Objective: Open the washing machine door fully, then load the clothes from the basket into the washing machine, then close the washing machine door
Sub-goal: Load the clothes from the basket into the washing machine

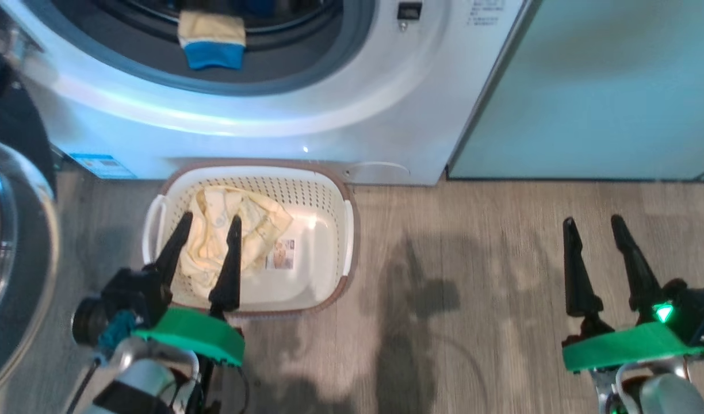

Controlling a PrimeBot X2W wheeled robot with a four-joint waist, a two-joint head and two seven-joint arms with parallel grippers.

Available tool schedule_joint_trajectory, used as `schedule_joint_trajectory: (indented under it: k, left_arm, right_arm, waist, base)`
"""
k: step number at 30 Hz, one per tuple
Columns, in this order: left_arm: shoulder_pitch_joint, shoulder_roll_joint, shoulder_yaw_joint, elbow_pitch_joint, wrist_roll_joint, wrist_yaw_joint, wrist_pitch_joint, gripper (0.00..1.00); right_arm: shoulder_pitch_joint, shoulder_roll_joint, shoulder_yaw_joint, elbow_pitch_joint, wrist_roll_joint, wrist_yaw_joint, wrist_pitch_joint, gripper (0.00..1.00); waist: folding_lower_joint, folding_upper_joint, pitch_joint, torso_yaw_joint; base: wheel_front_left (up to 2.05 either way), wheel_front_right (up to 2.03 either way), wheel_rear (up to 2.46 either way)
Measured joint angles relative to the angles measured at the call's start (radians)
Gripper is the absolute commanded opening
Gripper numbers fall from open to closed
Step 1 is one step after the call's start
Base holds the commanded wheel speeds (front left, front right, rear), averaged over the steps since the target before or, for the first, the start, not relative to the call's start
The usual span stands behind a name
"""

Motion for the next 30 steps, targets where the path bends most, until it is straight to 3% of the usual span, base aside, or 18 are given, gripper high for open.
schedule_joint_trajectory:
  k: [12, 30]
  left_arm:
    - [0.094, -0.049, 0.021, 0.02, 0.0, 0.0, -0.008, 1.0]
    - [0.093, -0.072, 0.054, 0.035, 0.011, -0.004, -0.008, 1.0]
  right_arm:
    - [0.067, 0.0, 0.016, 0.018, -0.008, 0.0, 0.0, 1.0]
    - [0.073, 0.0, 0.037, 0.022, -0.007, 0.0, 0.0, 1.0]
  waist:
    - [0.0, 0.0, -0.106, 0.039]
    - [0.0002, 0.0, -0.084, 0.031]
  base:
    - [0.0, 0.0, 0.0]
    - [0.0, 0.0, 0.0]
